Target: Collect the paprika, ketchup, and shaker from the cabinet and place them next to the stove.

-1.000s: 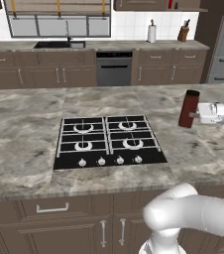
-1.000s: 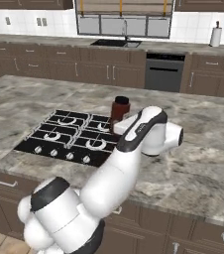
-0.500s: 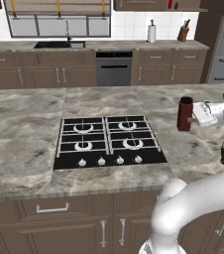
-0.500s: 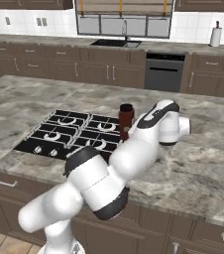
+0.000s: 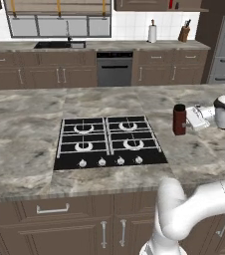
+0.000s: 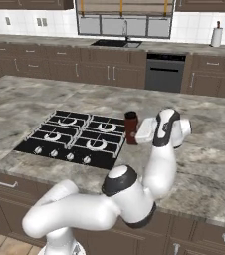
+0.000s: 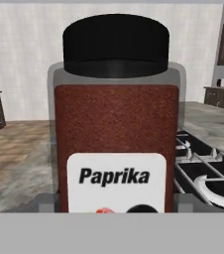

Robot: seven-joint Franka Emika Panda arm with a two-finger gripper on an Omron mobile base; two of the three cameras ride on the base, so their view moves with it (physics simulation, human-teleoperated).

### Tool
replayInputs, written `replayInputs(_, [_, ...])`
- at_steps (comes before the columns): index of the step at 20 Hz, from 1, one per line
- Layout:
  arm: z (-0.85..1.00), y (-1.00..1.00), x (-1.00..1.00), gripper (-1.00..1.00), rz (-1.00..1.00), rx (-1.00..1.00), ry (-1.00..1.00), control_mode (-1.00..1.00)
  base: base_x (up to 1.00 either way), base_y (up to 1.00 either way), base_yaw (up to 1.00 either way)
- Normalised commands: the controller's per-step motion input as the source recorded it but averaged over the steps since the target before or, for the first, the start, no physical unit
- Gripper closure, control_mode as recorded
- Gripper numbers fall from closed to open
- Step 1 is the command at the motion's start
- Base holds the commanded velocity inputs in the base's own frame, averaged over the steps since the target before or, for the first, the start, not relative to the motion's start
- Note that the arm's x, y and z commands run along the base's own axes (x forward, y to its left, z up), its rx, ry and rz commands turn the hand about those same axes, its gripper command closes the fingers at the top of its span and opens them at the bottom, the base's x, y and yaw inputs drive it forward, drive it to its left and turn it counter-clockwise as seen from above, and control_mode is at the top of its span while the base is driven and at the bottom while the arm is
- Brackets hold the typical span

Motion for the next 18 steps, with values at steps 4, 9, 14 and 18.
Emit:
replayInputs(4, [-0.50,0.00,0.49,1.00,0.00,0.00,0.00,-1.00,0.00,0.00,0.00])
replayInputs(9, [-0.41,0.00,0.17,1.00,0.00,0.00,0.00,-1.00,0.00,0.00,0.00])
replayInputs(14, [-0.53,0.00,0.20,1.00,0.00,0.00,-0.01,-1.00,0.00,0.00,0.00])
replayInputs(18, [-0.48,0.01,0.47,1.00,0.00,0.02,-0.04,-1.00,0.00,0.00,0.00])
